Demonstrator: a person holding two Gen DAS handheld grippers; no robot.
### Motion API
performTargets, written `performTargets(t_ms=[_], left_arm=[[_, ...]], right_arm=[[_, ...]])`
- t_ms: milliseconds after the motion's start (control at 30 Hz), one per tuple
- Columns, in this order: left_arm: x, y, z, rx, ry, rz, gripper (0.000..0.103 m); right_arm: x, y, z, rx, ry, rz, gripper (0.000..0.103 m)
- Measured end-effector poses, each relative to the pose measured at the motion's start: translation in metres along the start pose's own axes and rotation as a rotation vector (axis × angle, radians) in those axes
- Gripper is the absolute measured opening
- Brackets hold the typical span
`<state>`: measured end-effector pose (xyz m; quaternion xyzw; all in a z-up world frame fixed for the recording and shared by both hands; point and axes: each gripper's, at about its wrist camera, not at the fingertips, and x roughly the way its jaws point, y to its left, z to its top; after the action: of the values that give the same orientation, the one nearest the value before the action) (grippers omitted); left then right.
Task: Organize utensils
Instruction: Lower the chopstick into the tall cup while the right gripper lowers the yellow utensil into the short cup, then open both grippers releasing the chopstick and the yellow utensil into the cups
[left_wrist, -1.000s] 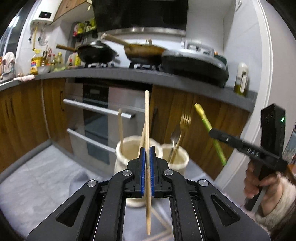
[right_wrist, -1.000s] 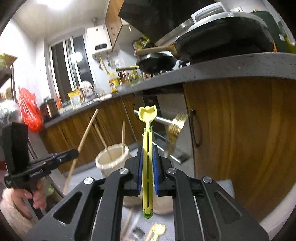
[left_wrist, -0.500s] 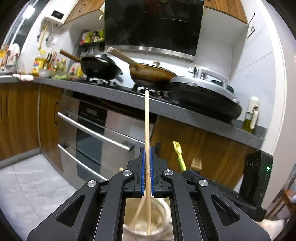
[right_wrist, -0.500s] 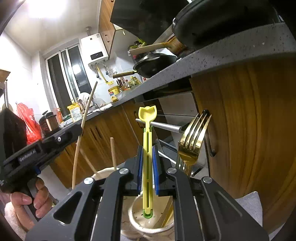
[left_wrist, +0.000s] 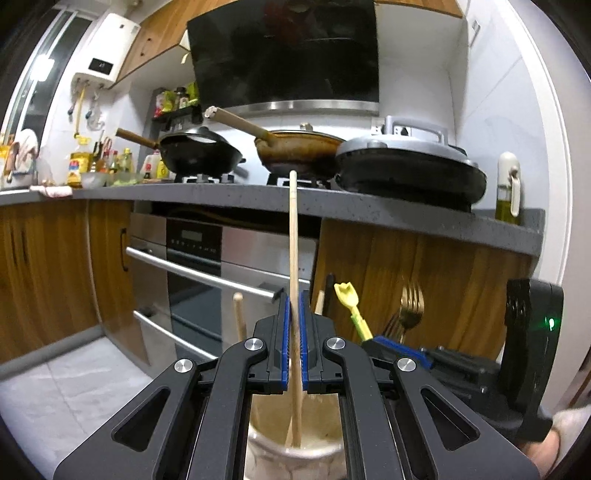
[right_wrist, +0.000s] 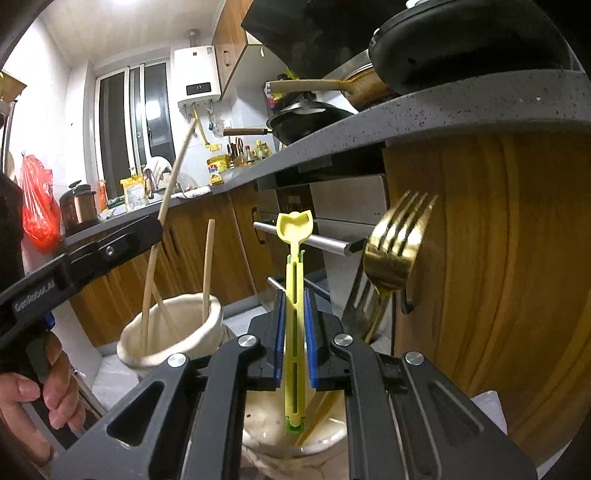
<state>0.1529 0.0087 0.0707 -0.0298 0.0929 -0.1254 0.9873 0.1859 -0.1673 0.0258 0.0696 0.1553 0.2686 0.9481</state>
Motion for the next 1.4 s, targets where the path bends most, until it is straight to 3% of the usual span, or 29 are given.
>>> performTargets(t_ms=[200, 400, 667, 900, 1200, 1300, 1400], left_arm=[[-0.015, -0.003, -0.009, 0.03, 0.037, -0.004, 0.005], [-0.021, 0.003, -0.019, 0.016, 0.118, -0.004, 0.005], [-0.024, 0.009, -0.024, -0.009, 0.17, -0.002, 0.005], [-0.022, 0.006, -0.023, -0.004, 0.18, 0.006, 0.006], [-0.026, 0.012, -0.025, -0.023, 0.189, 0.021, 0.016], [-0.03, 0.013, -0.025, -0.026, 0.18, 0.02, 0.018], [-0.033, 0.015, -0.024, -0.028, 0.177, 0.022, 0.019]], right_arm=[[-0.012, 0.0, -0.004, -0.002, 0.029, -0.006, 0.01], [-0.02, -0.004, -0.012, 0.023, 0.071, -0.018, 0.01], [-0.031, -0.007, -0.018, 0.057, 0.094, -0.032, 0.01], [-0.028, -0.007, -0.018, 0.06, 0.112, -0.041, 0.01], [-0.026, -0.009, -0.019, 0.062, 0.115, -0.05, 0.01], [-0.027, -0.011, -0.018, 0.058, 0.112, -0.055, 0.013], [-0.03, -0.012, -0.018, 0.062, 0.104, -0.05, 0.024]])
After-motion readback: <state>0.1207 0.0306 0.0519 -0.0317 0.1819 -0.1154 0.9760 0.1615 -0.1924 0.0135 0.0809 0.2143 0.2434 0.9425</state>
